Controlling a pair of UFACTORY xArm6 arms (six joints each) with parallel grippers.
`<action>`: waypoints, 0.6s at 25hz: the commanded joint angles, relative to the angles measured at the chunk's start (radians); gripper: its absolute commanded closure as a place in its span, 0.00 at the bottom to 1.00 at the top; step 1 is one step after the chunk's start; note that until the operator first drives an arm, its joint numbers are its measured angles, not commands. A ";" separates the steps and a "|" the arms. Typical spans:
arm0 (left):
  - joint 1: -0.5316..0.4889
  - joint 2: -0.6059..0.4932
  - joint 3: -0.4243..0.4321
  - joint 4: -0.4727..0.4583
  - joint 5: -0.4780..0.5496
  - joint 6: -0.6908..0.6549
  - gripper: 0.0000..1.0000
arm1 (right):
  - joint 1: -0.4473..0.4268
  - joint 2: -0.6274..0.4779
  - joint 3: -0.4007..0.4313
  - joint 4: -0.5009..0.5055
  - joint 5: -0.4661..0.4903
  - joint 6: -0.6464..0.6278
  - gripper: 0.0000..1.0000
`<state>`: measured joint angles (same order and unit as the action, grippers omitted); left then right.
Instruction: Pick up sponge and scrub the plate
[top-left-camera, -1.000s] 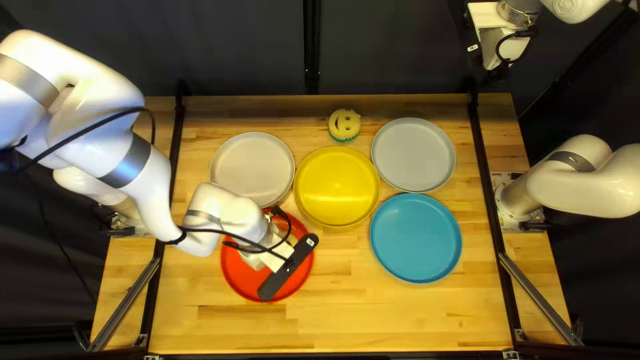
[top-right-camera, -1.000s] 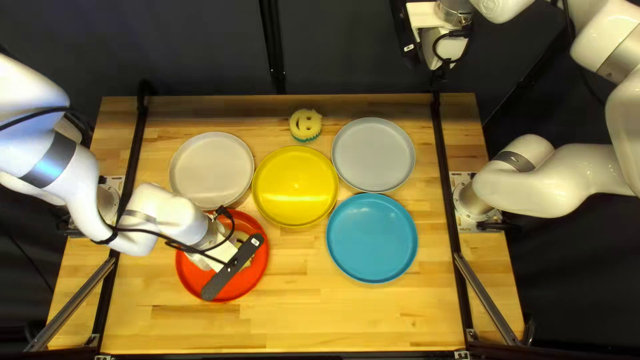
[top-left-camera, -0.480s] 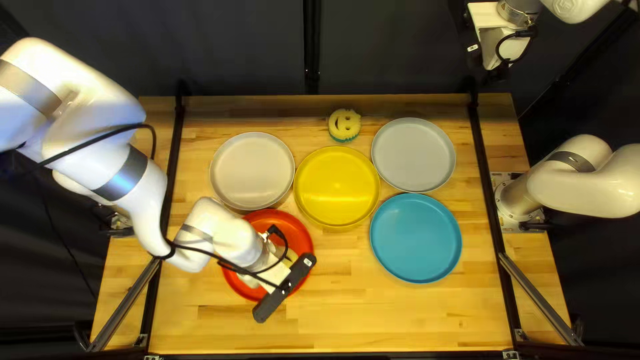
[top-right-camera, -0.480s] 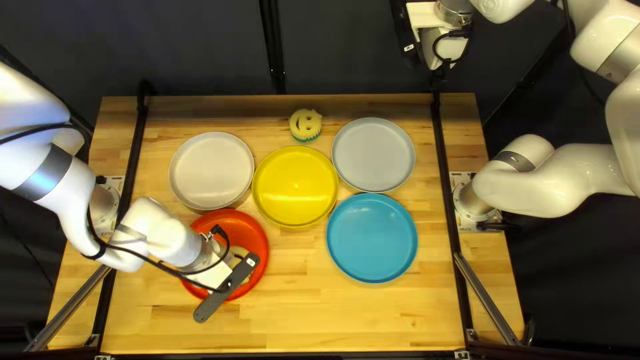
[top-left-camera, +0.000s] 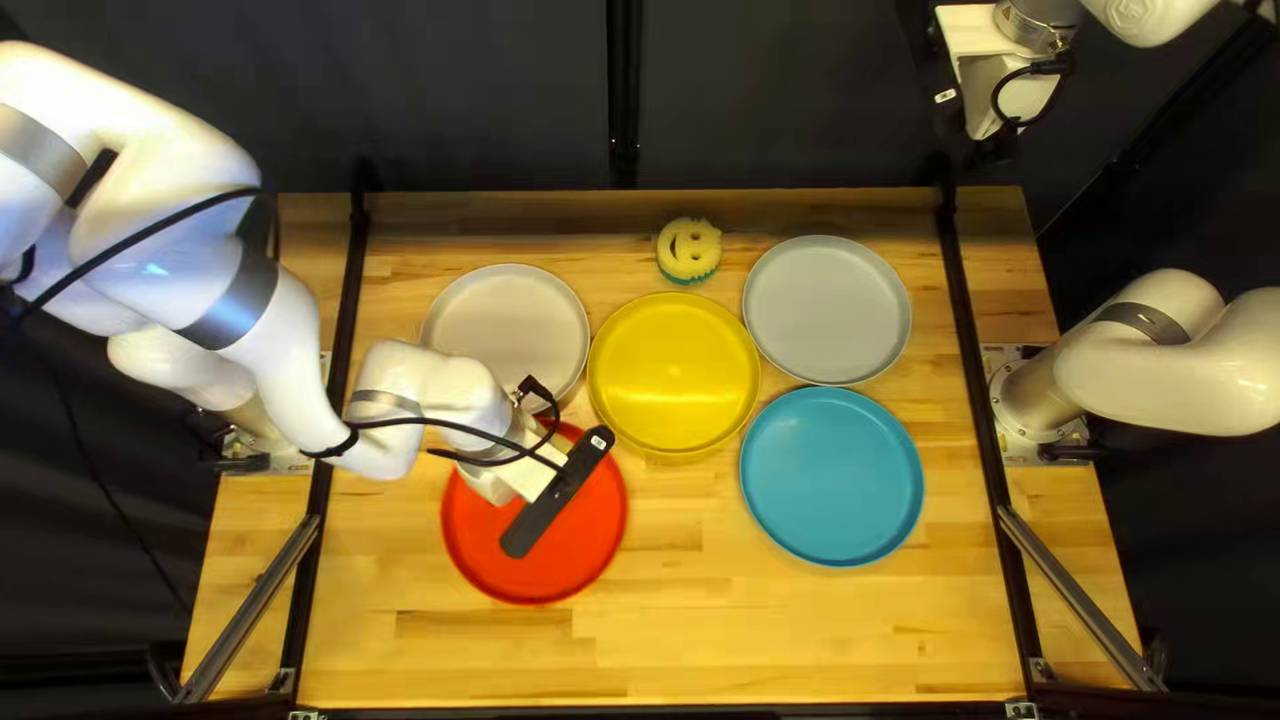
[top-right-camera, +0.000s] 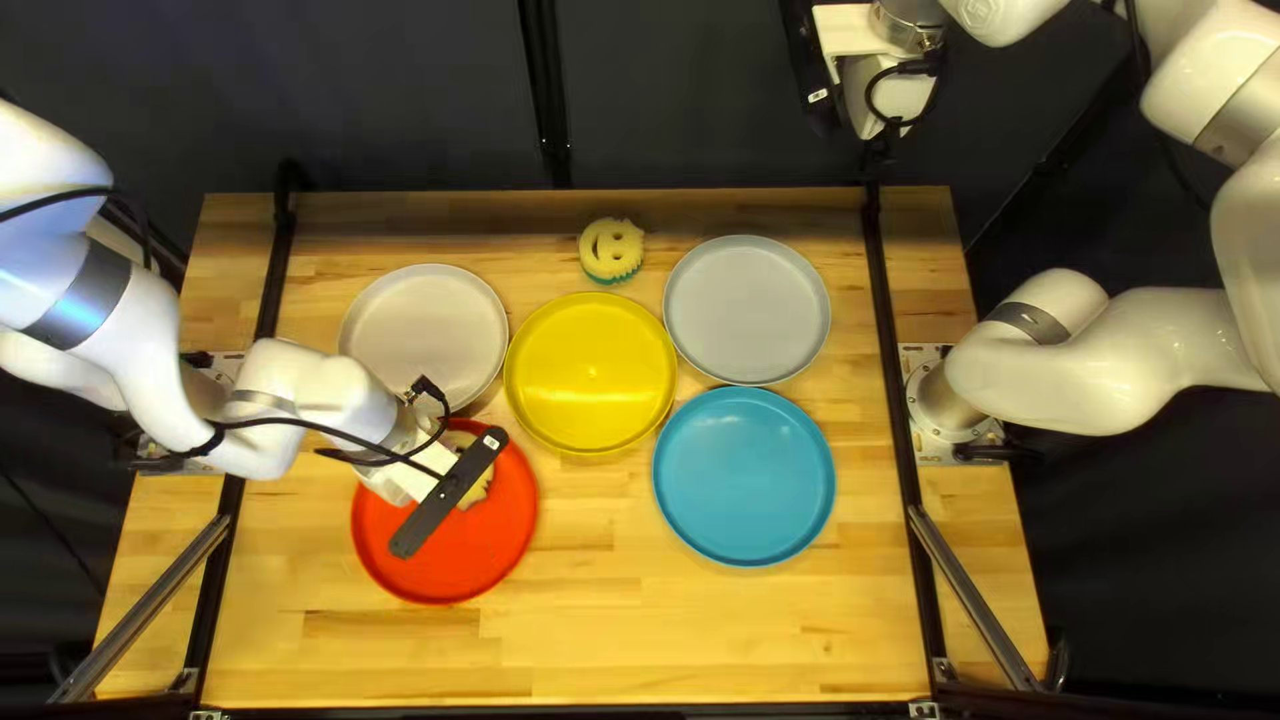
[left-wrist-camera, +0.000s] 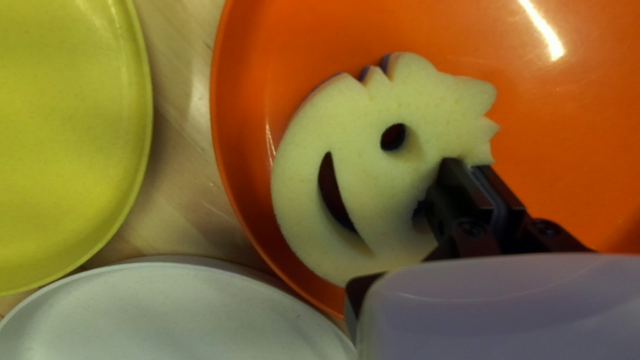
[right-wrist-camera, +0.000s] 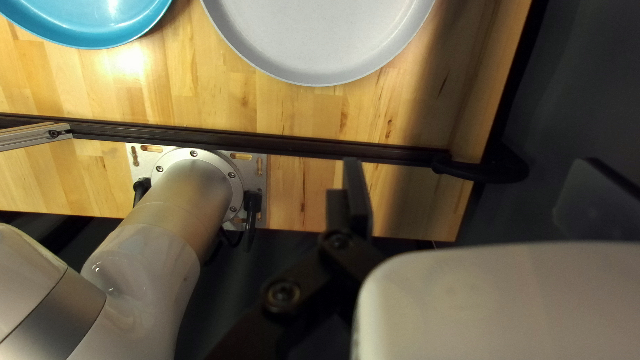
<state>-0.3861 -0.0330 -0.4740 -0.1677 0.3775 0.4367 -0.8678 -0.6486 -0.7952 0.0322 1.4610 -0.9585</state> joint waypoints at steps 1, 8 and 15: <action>-0.073 0.058 -0.063 0.053 -0.016 -0.107 1.00 | 0.000 0.000 0.000 0.000 0.000 0.000 0.00; -0.160 0.074 -0.100 0.135 -0.015 -0.252 1.00 | 0.000 0.000 0.000 0.000 0.000 0.000 0.00; -0.142 -0.008 -0.005 0.116 -0.020 -0.237 1.00 | 0.000 0.000 0.000 0.000 0.000 0.000 0.00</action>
<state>-0.5431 -0.0070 -0.5148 -0.0385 0.3555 0.1837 -0.8678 -0.6486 -0.7952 0.0322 1.4610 -0.9585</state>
